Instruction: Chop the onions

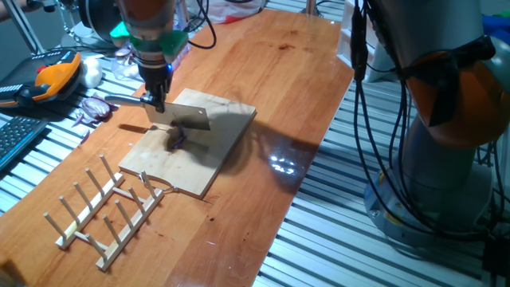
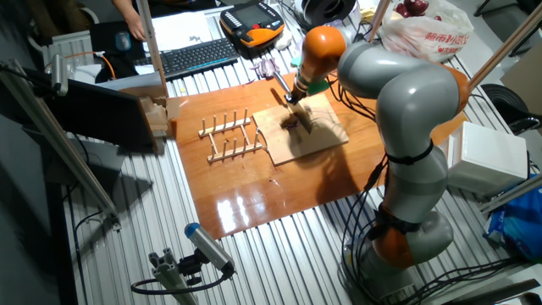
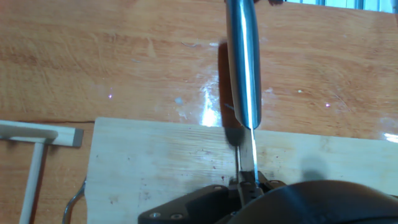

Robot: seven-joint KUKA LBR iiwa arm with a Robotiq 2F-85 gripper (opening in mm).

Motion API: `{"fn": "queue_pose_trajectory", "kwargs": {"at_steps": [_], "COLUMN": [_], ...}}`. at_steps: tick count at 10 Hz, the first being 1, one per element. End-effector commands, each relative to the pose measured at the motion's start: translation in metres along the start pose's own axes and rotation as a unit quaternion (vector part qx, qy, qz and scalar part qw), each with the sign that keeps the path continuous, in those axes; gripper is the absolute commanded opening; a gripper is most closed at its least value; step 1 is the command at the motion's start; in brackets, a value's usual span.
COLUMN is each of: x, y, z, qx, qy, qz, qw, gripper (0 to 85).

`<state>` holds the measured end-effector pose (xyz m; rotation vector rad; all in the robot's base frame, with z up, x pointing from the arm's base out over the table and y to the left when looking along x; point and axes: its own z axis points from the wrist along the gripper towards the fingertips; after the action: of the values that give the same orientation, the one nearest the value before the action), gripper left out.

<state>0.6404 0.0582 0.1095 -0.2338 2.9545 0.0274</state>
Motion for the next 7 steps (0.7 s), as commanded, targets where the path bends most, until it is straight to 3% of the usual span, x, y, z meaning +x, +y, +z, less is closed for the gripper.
{"fn": "queue_pose_trajectory", "kwargs": {"at_steps": [1, 4, 7], "x": [0.003, 0.017, 0.016], "y": [0.002, 0.008, 0.008], "z": [0.002, 0.016, 0.026], "qx": [0.000, 0.000, -0.003], "qy": [-0.002, -0.011, -0.018], "qz": [0.001, 0.007, 0.007], "qw": [1.0000, 0.9999, 0.9998], "gripper": [0.0, 0.0, 0.0]}}
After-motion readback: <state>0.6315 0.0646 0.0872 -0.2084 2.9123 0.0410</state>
